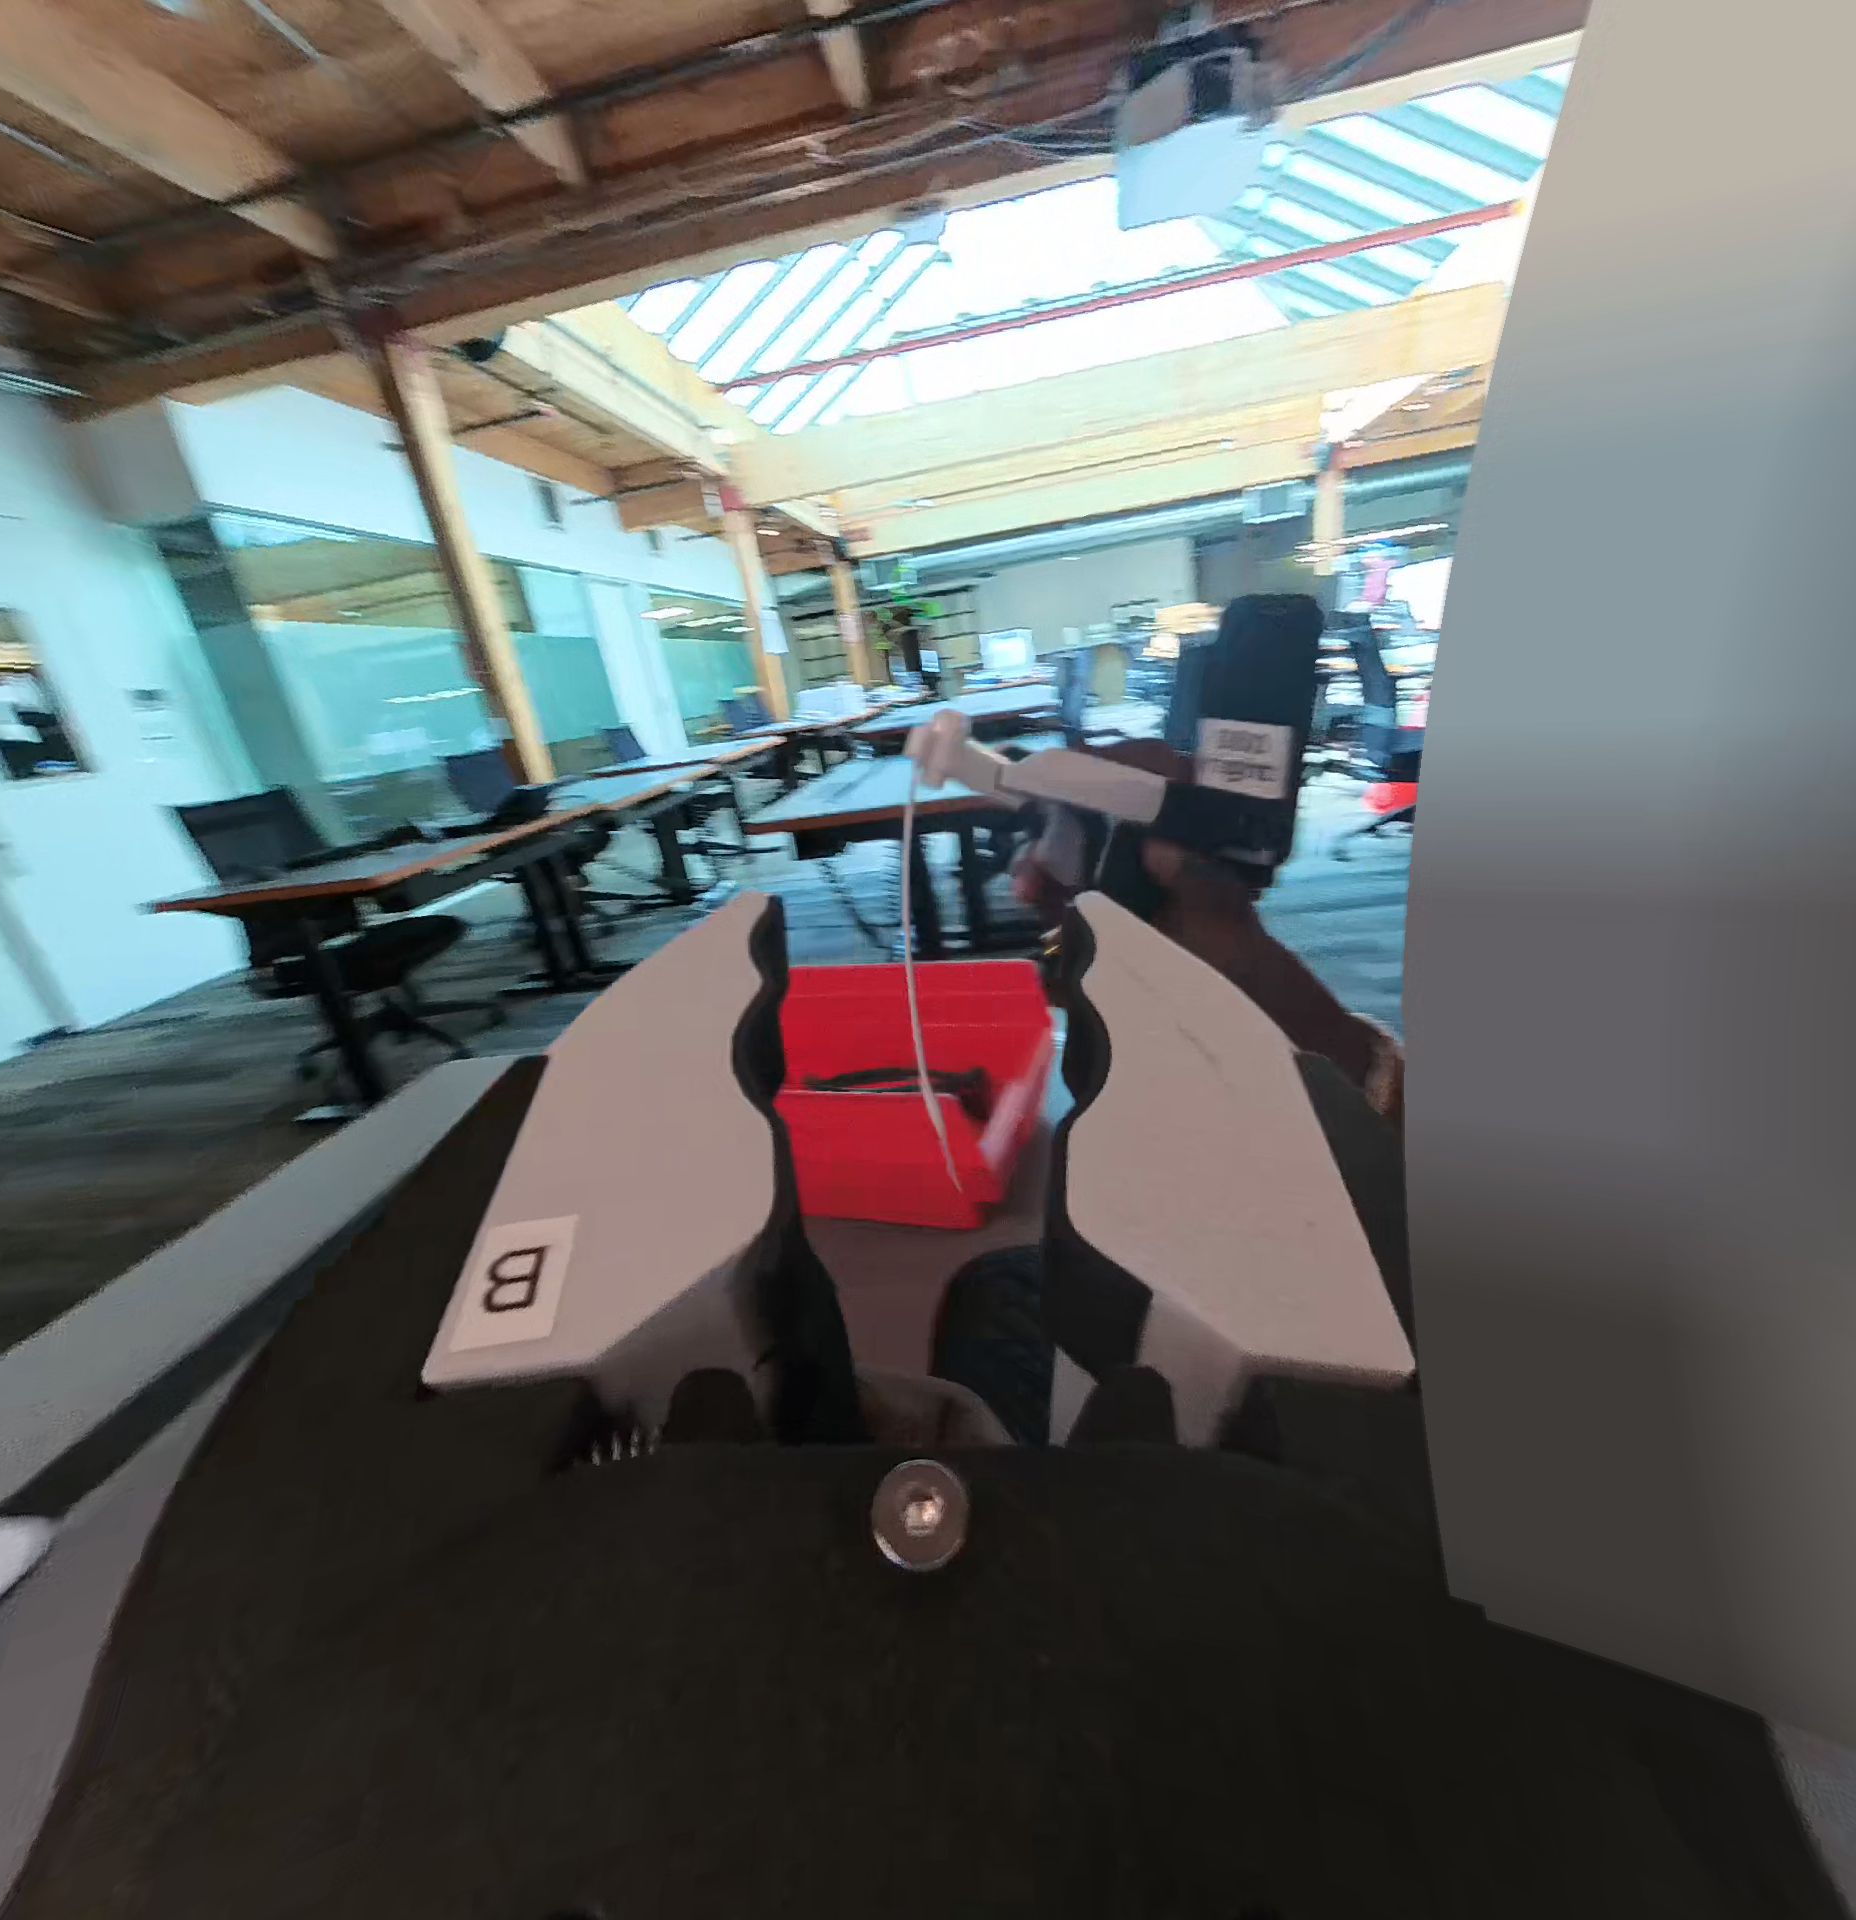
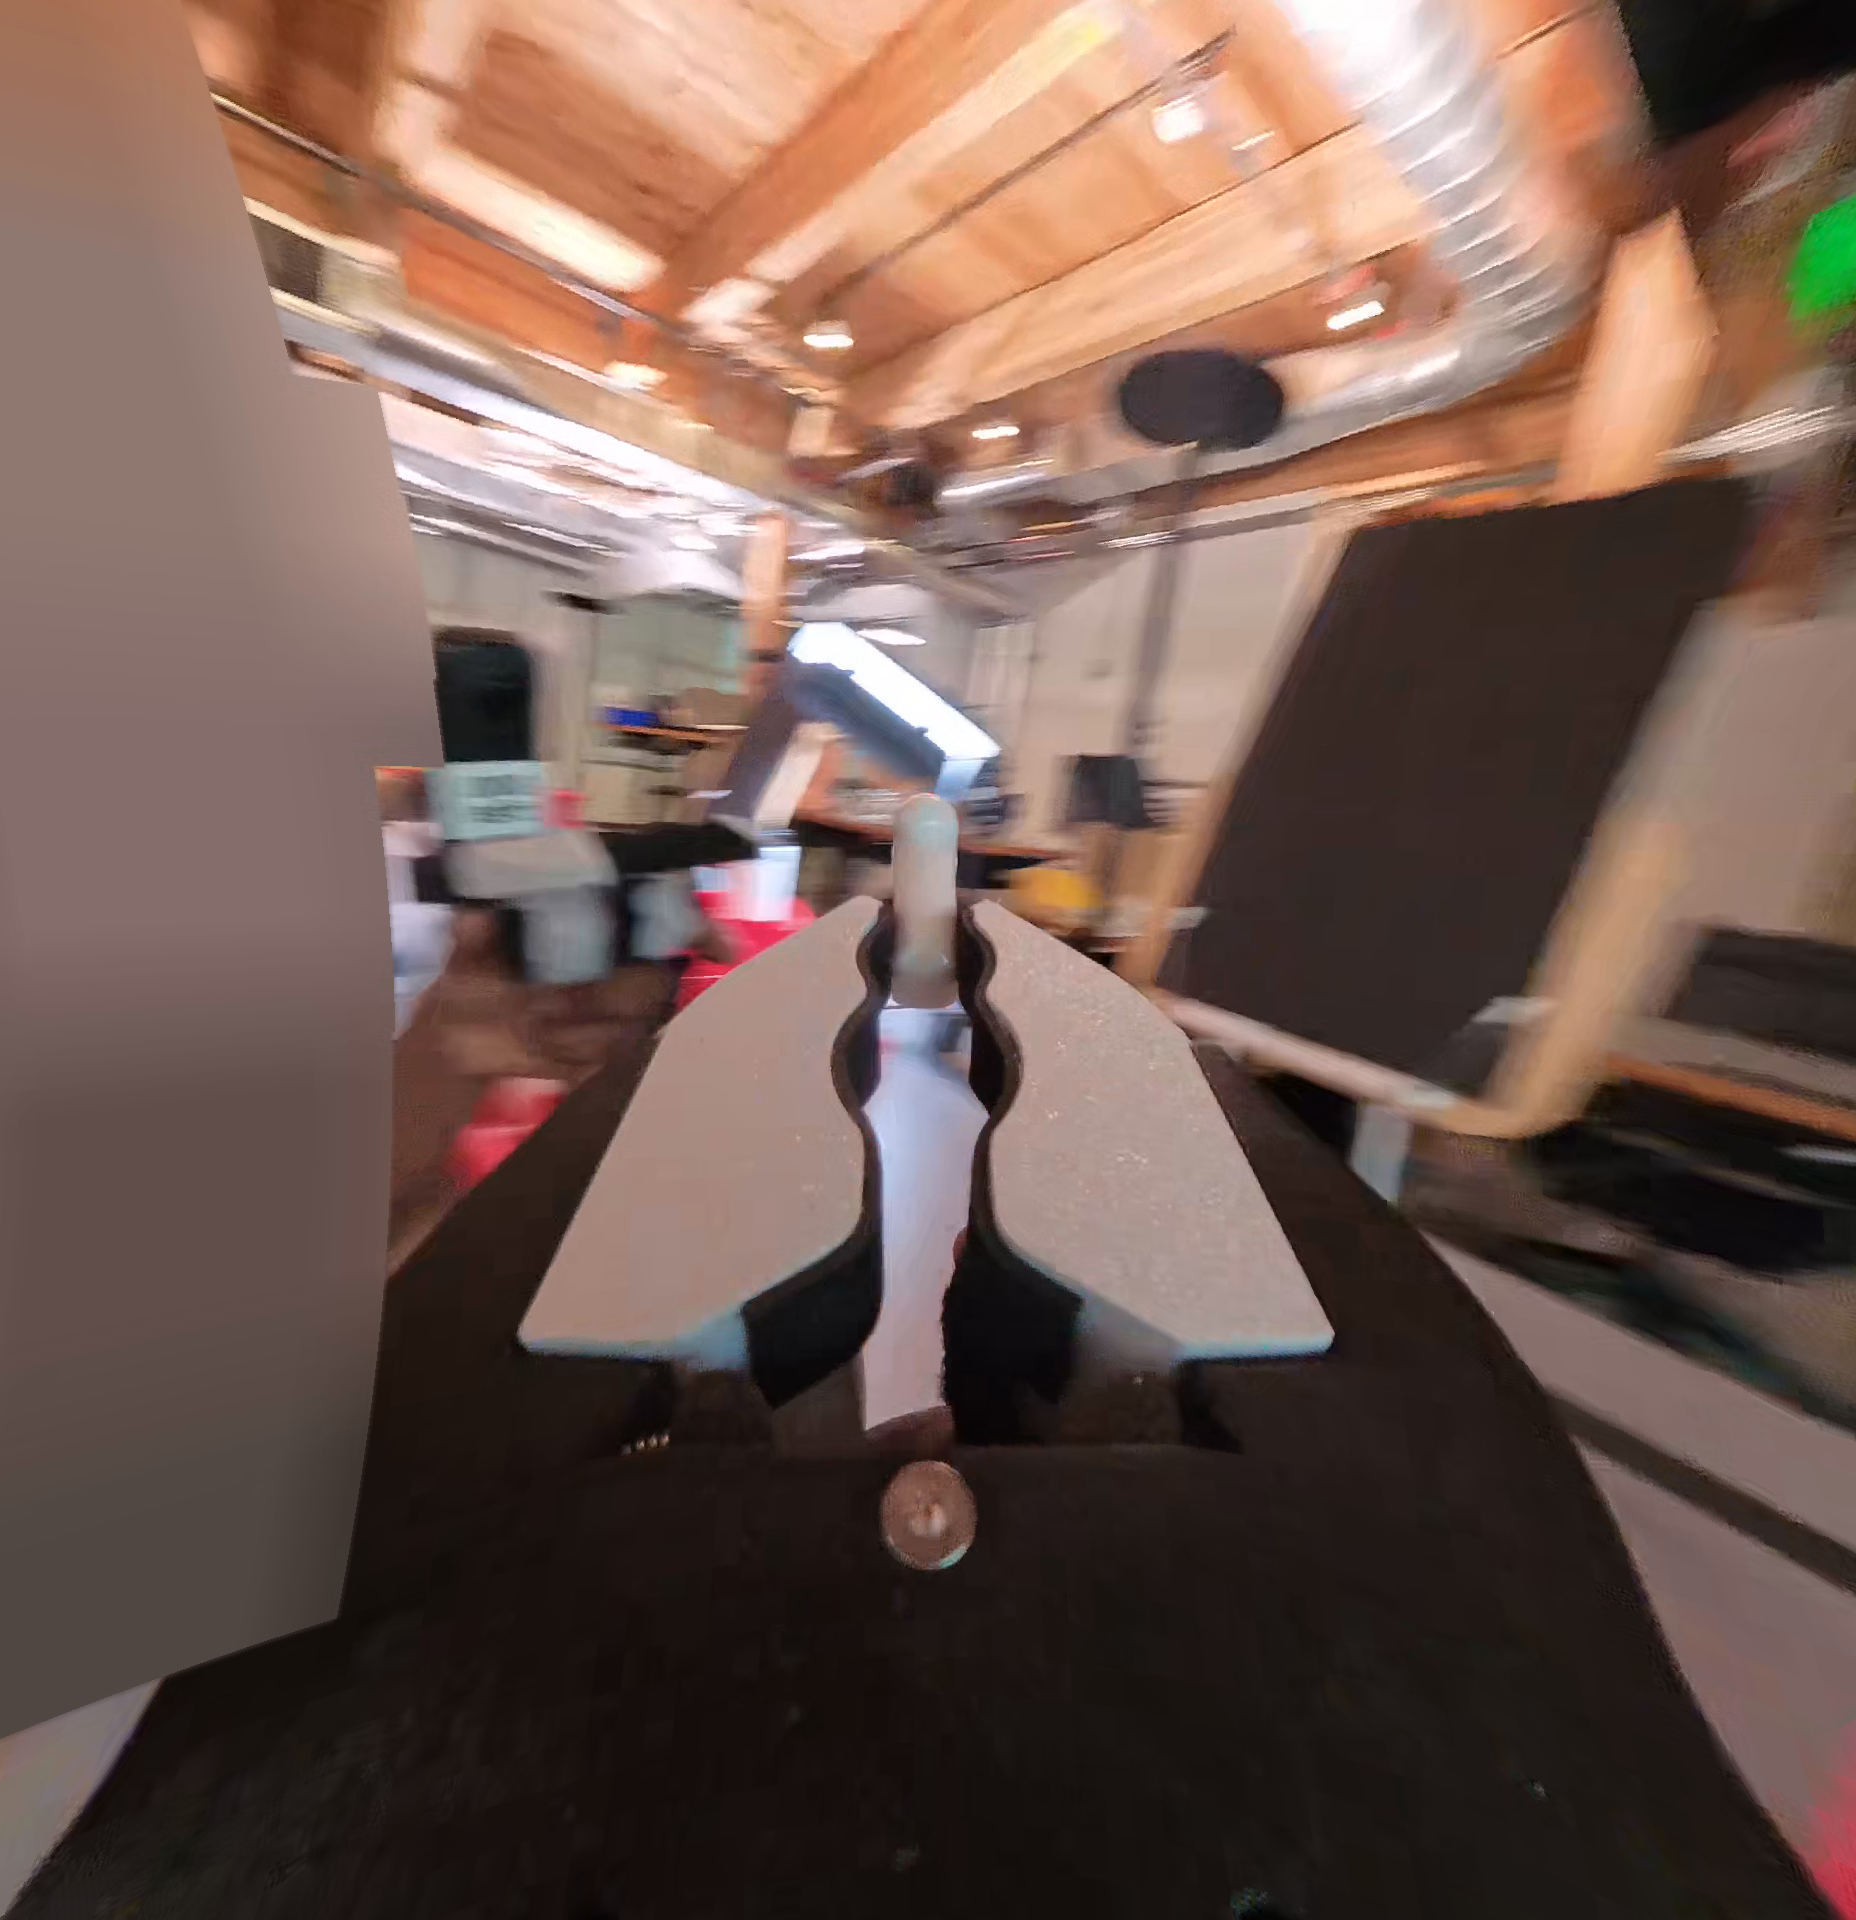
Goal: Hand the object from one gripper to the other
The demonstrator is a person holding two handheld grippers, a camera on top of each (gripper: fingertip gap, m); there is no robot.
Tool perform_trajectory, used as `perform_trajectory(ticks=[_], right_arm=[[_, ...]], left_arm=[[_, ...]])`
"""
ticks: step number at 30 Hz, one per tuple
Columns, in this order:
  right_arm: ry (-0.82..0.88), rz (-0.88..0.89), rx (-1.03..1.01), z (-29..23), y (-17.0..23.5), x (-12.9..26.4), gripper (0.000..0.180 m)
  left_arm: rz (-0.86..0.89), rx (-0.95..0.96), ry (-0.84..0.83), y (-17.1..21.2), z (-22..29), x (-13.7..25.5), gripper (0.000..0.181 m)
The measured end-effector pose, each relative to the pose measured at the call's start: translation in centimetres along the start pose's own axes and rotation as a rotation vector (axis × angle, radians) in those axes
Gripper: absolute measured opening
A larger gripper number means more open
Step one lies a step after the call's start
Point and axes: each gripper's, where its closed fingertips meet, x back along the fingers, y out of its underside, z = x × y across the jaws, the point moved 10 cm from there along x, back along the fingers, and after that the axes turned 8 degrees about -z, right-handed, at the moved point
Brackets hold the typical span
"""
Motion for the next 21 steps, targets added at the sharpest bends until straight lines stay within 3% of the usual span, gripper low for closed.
perform_trajectory(ticks=[1,5,9,12,21], right_arm=[[0.136,0.003,0.068,1.1,-0.6,1.3,0.011],[0.611,-0.033,0.29,4.8,-2.2,6.2,0.011],[0.835,-0.169,0.367,7.7,-1.3,8.3,0.011],[0.921,-0.276,0.408,9.9,0.7,8.5,0.011],[0.924,-0.539,0.341,15.7,8.0,7.5,0.012]], left_arm=[[0.012,-0.012,-0.059,-0.5,-0.3,1.0,0.055],[0.145,0.0,-0.286,-2.2,-1.5,5.4,0.078],[0.226,-0.008,-0.531,-3.0,-2.6,8.8,0.111],[0.317,-0.036,-0.696,-3.5,-2.8,11.0,0.118],[0.431,0.005,-0.876,-3.8,-3.3,15.8,0.121]])
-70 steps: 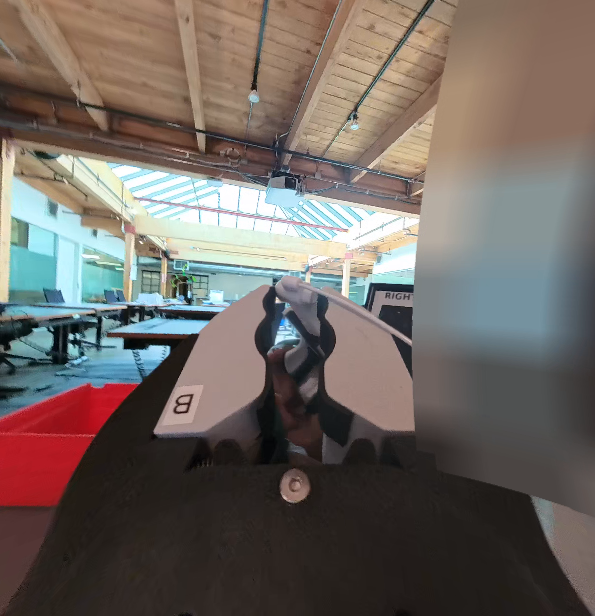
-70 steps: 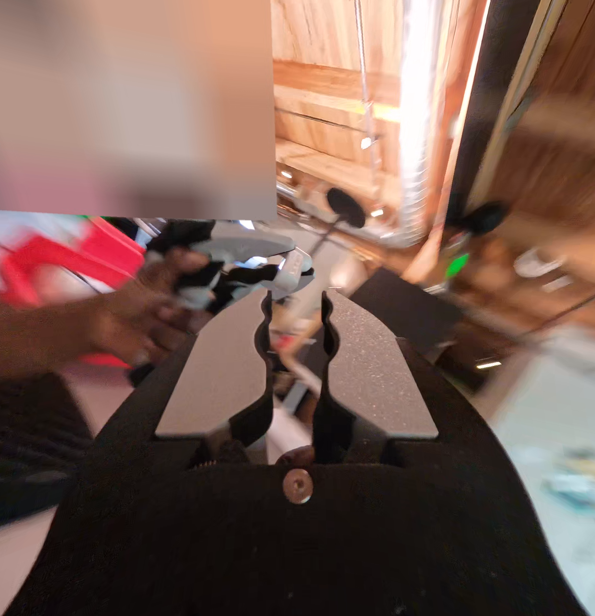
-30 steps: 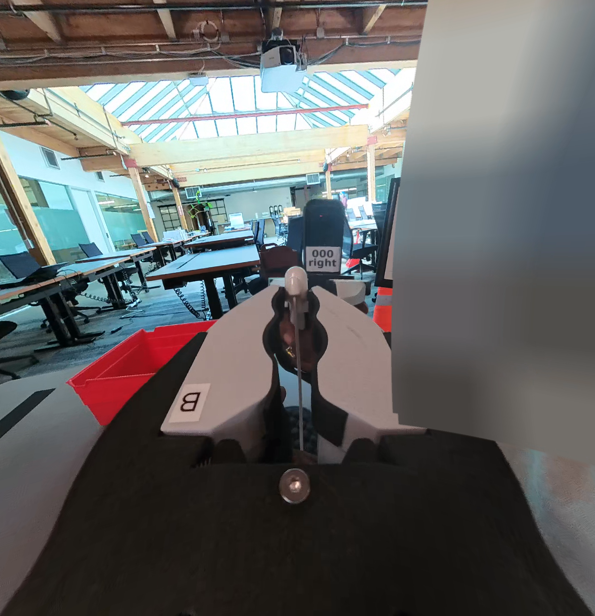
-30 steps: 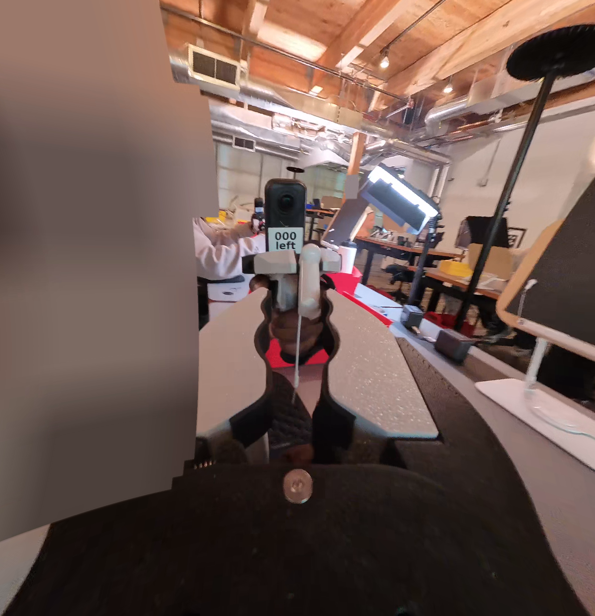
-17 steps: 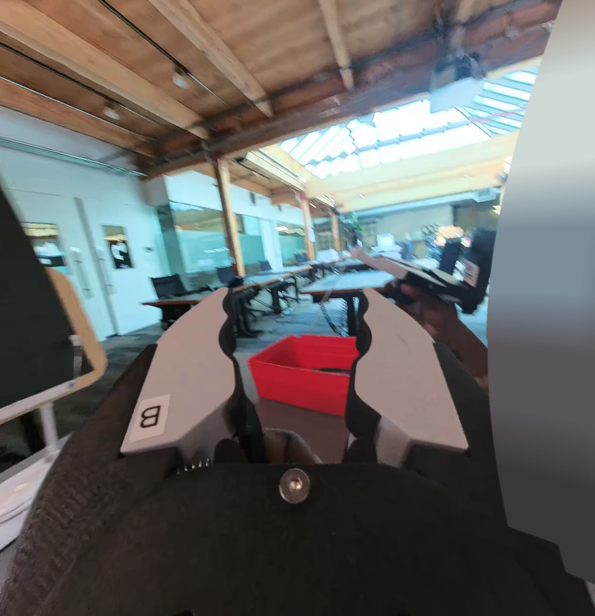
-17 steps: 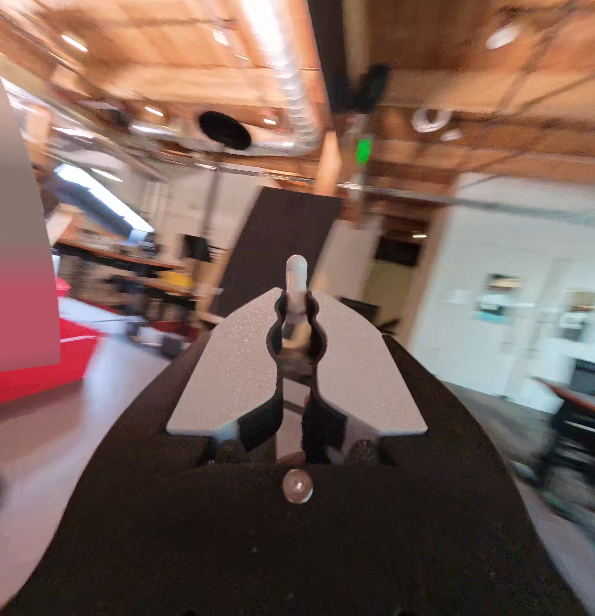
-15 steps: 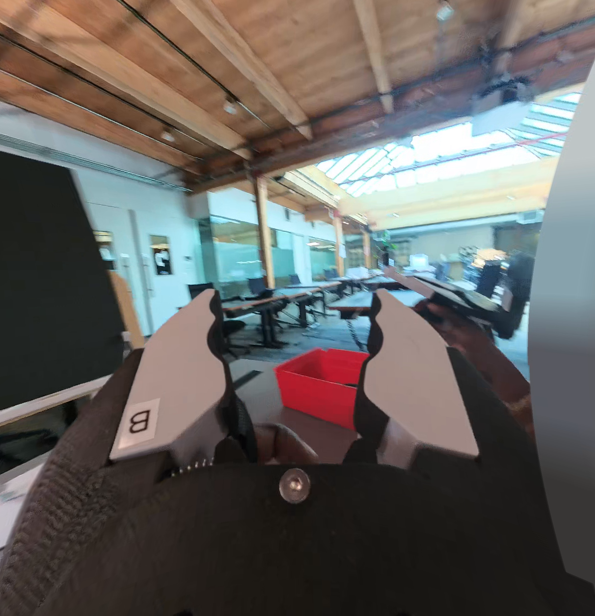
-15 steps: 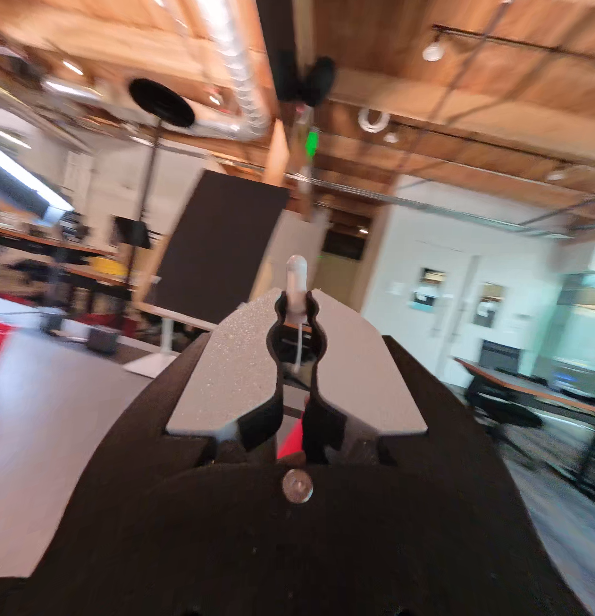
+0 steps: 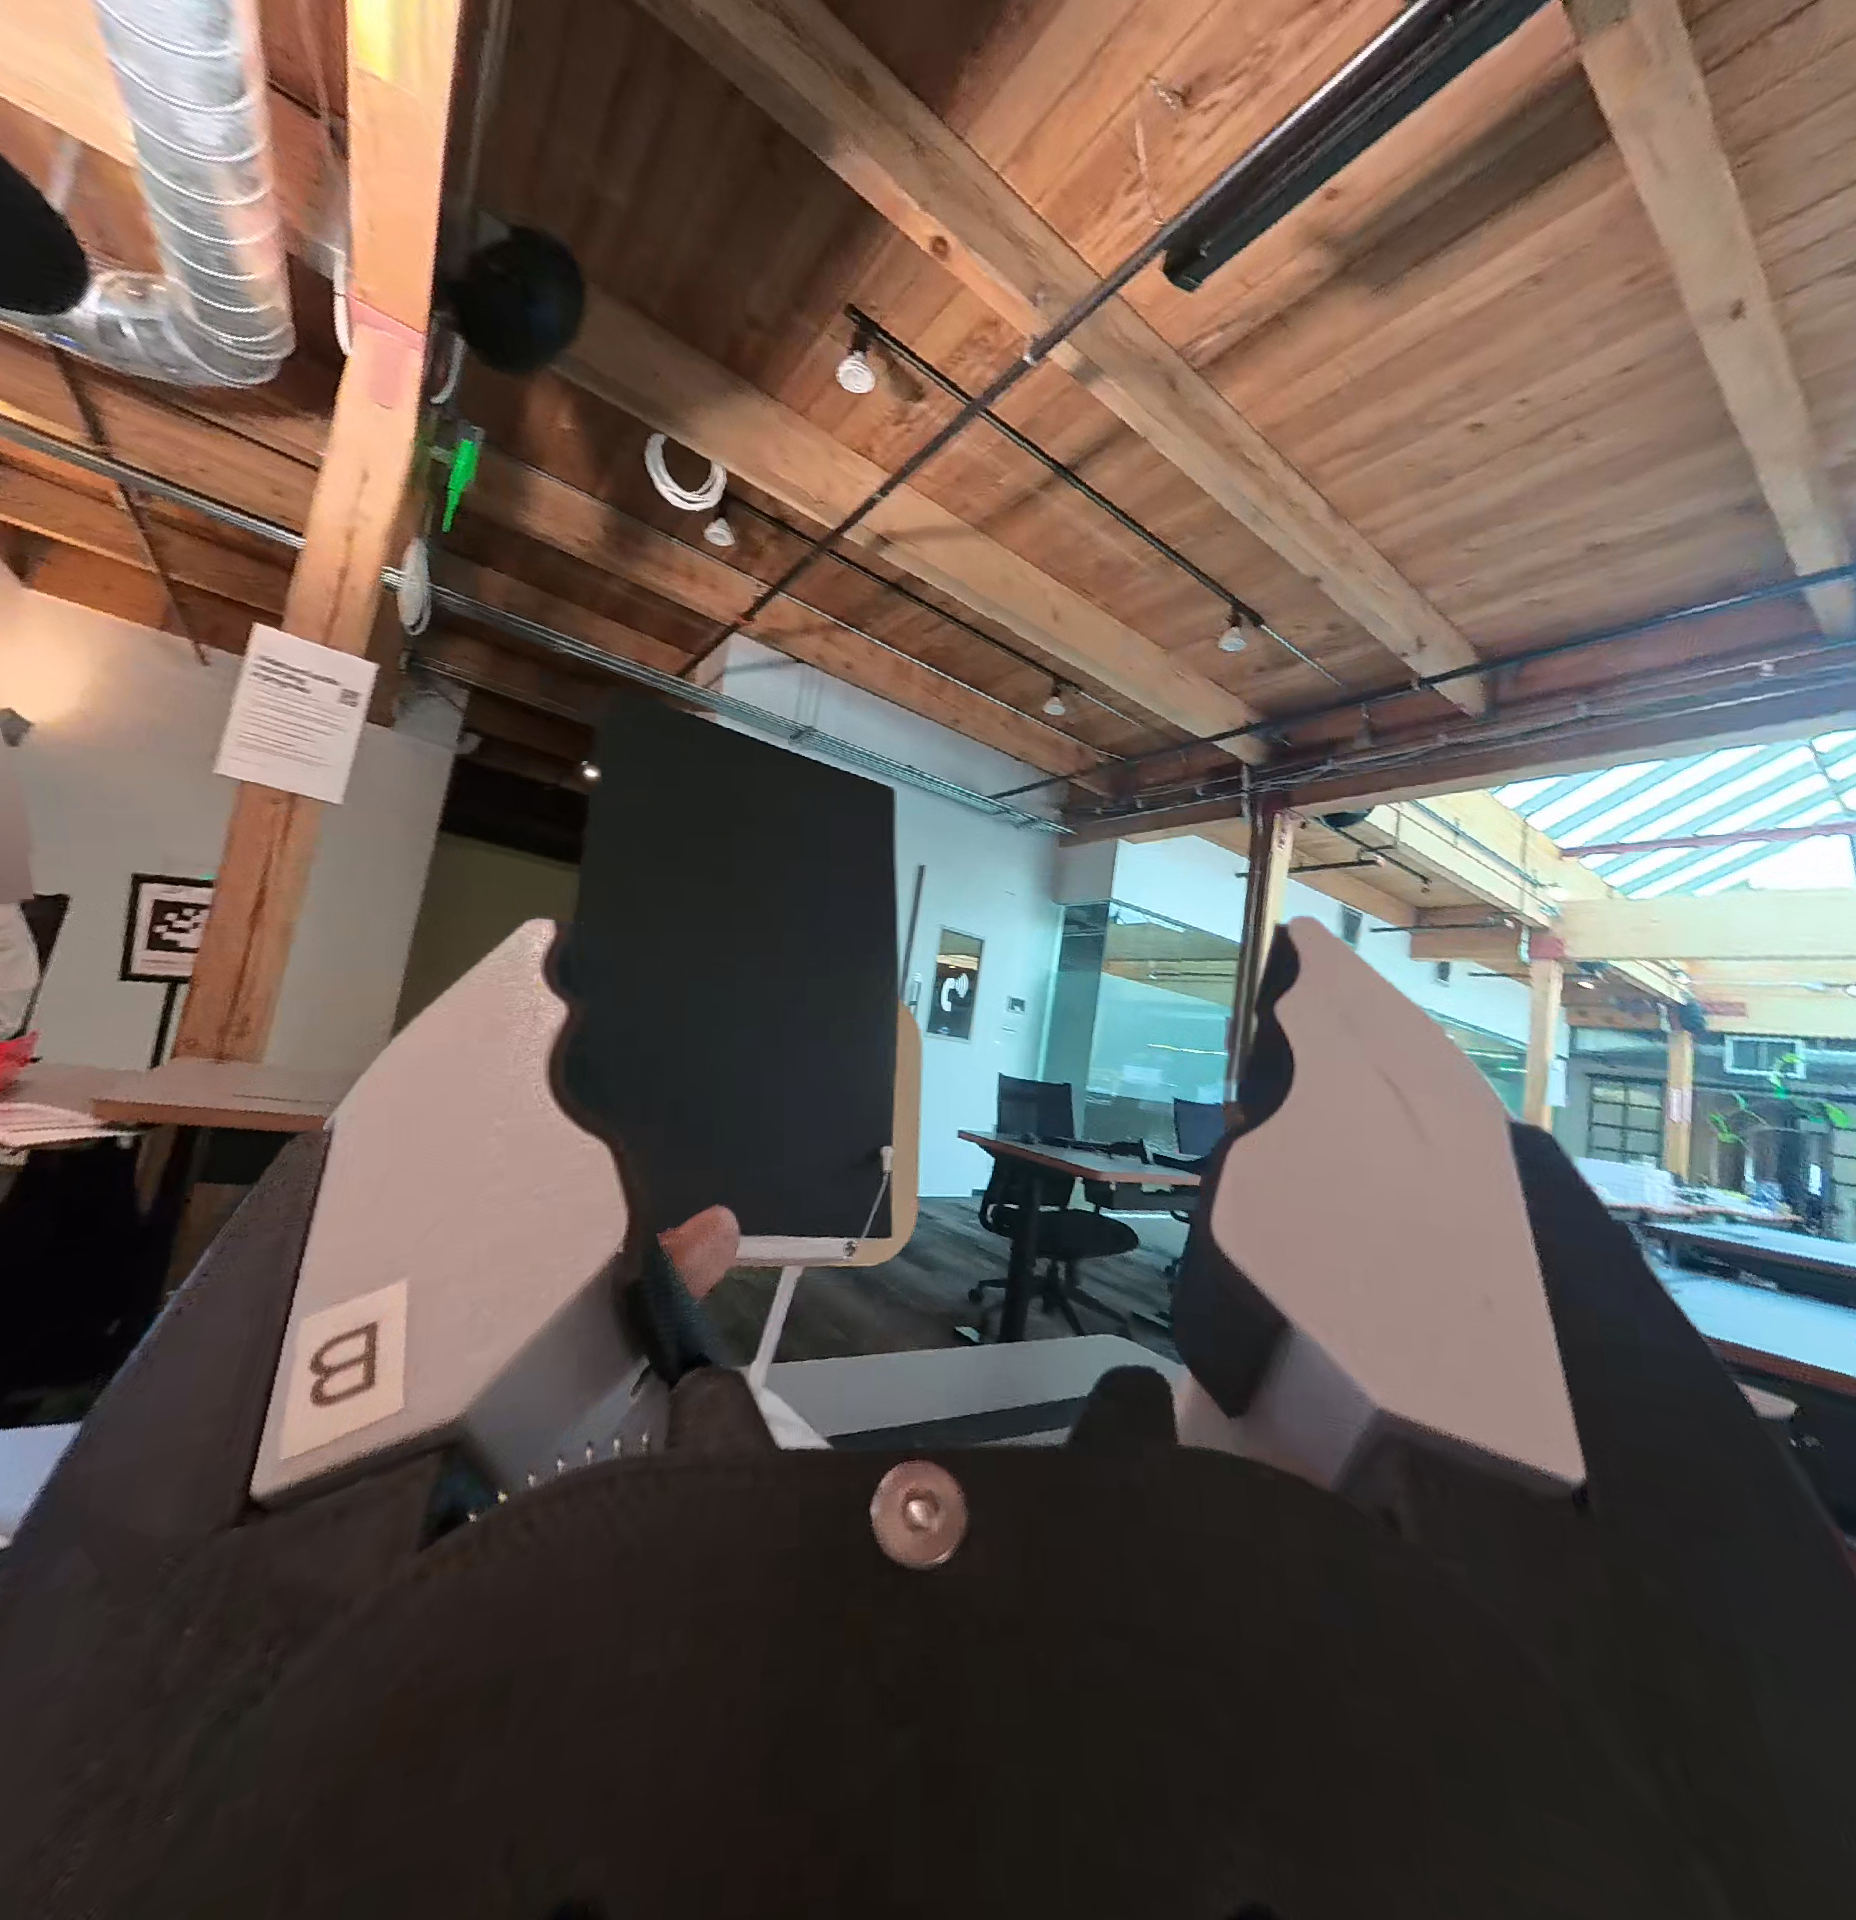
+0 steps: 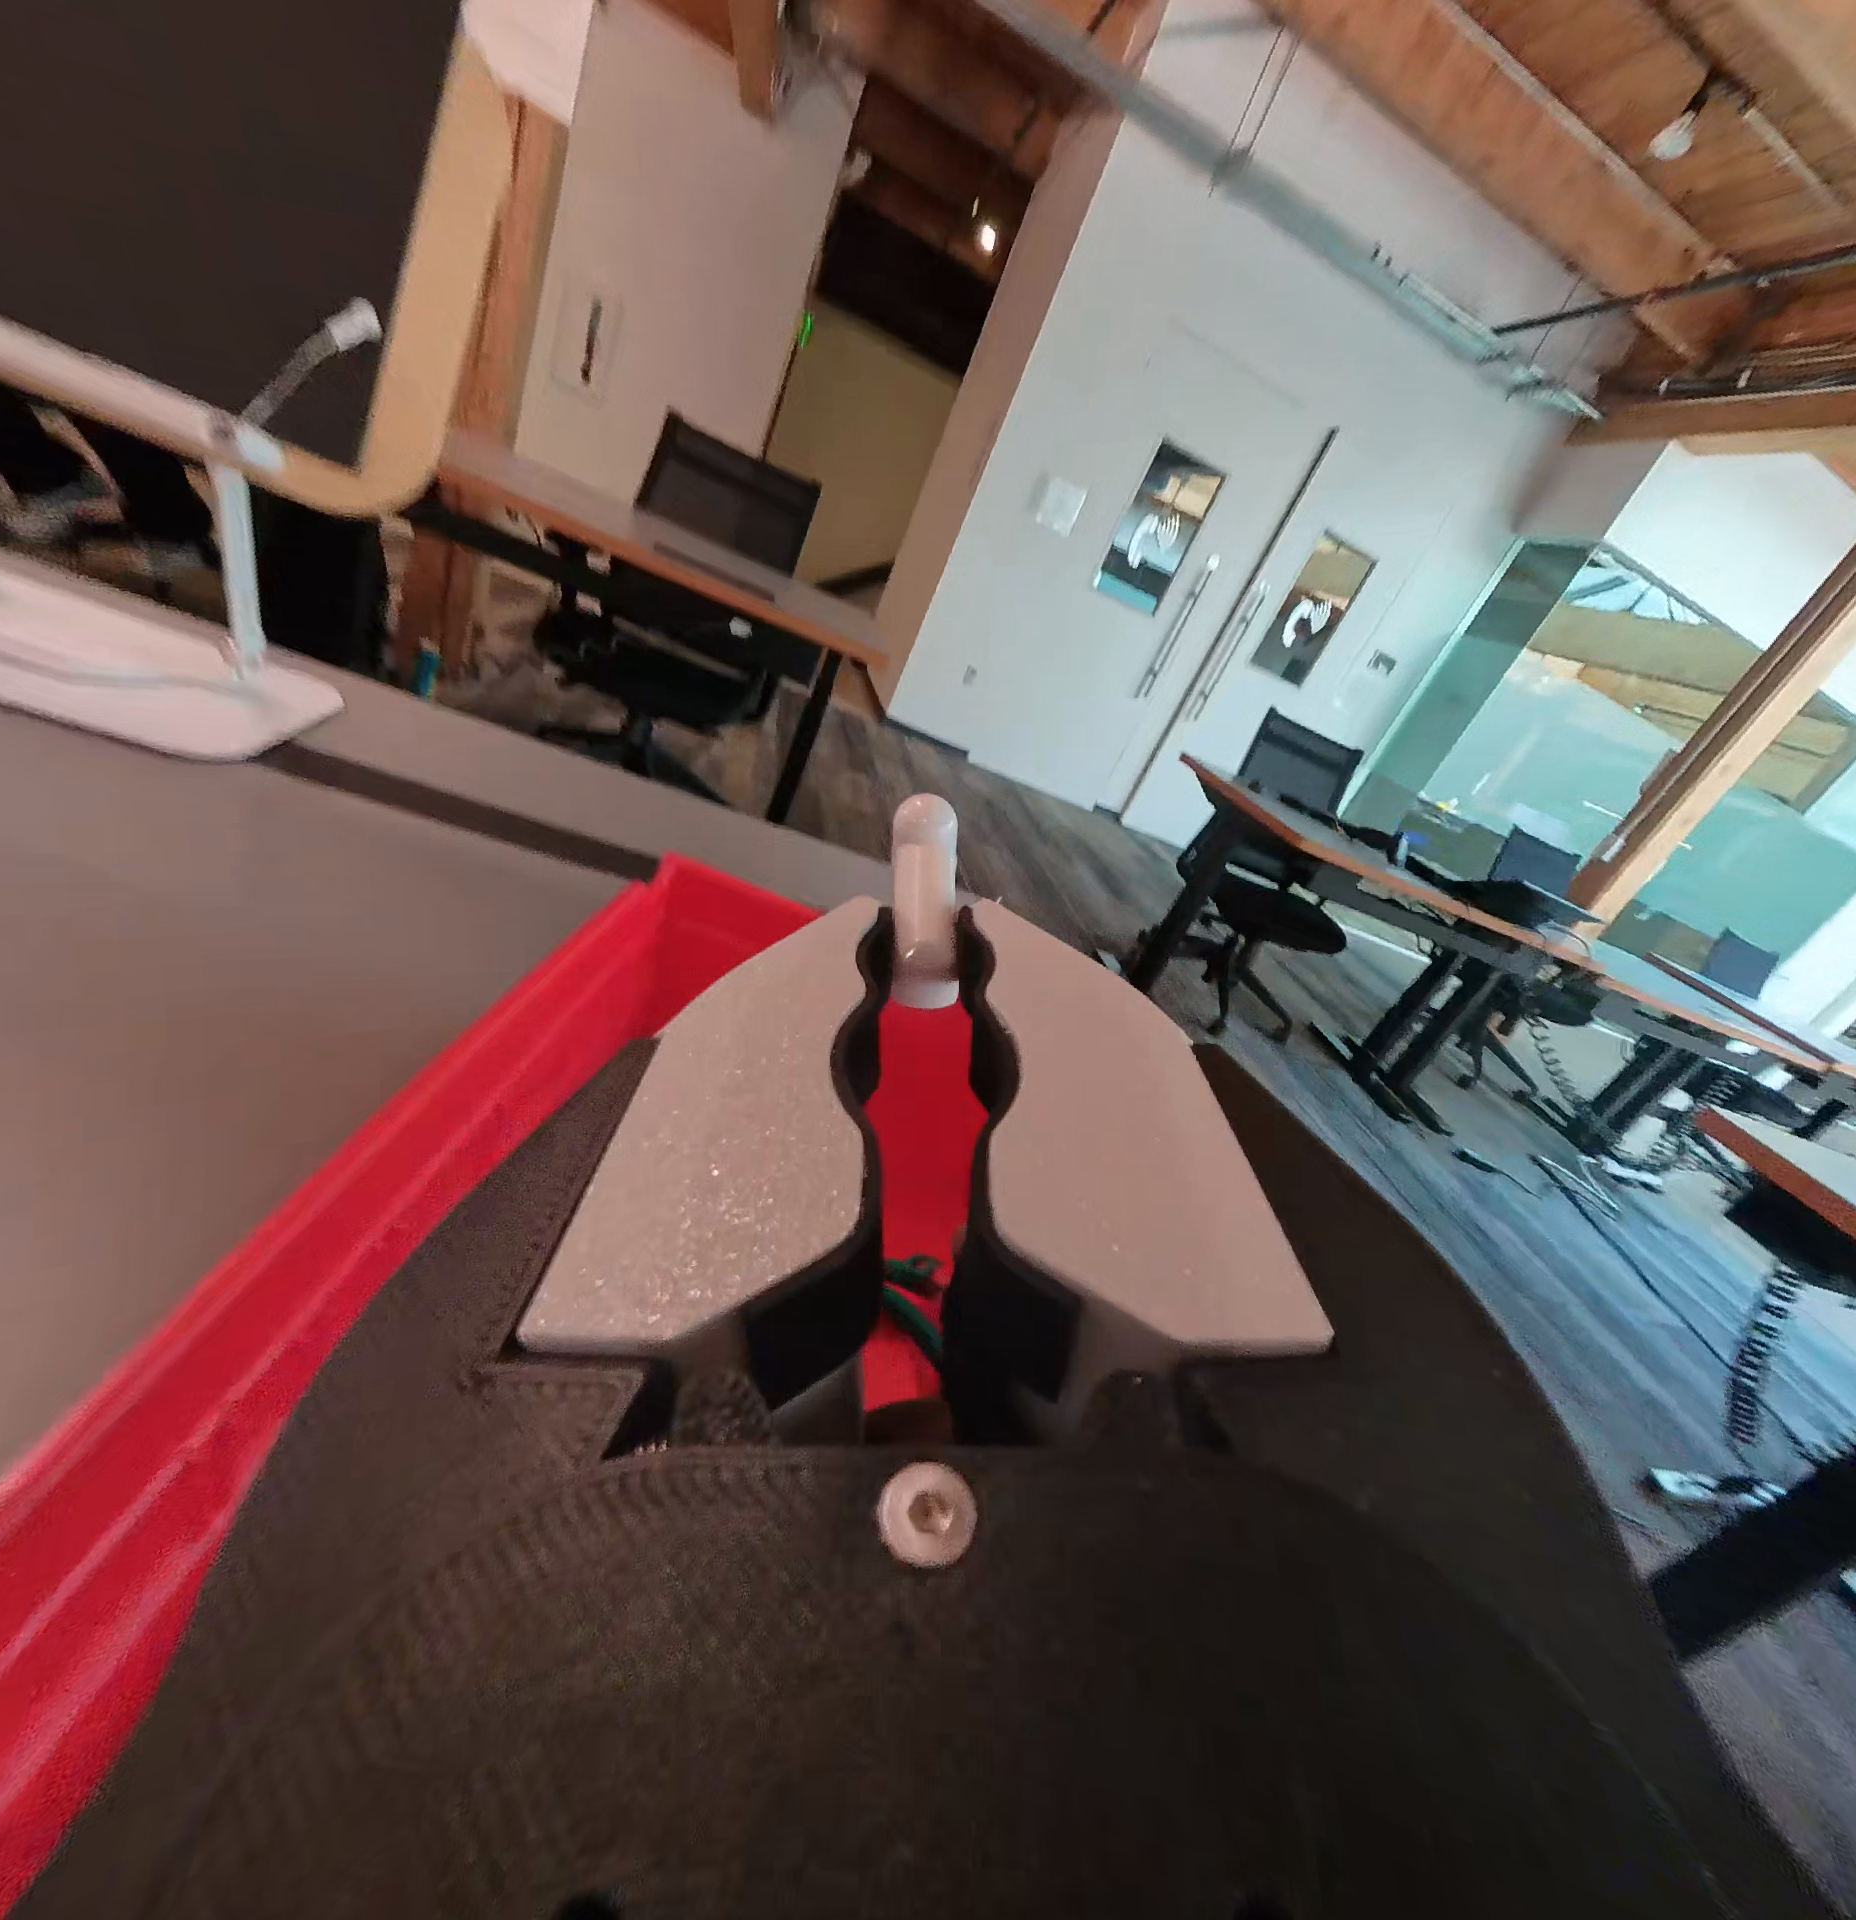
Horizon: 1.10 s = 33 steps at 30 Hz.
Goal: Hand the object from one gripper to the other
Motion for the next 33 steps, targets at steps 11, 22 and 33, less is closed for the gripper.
perform_trajectory(ticks=[11,22,33], right_arm=[[-0.118,-0.481,-0.11,0.3,4.6,-9.9,0.011],[-0.053,-0.575,-0.225,0.8,5.5,-9.1,0.06],[-0.274,0.053,-0.482,0.7,-1.5,-0.8,0.086]], left_arm=[[-0.053,-0.042,-0.053,-0.7,-2.4,1.1,0.112],[-0.095,-0.108,-0.159,-0.5,-3.5,2.2,0.108],[-0.225,-0.231,-0.243,0.5,-4.2,2.6,0.098]])
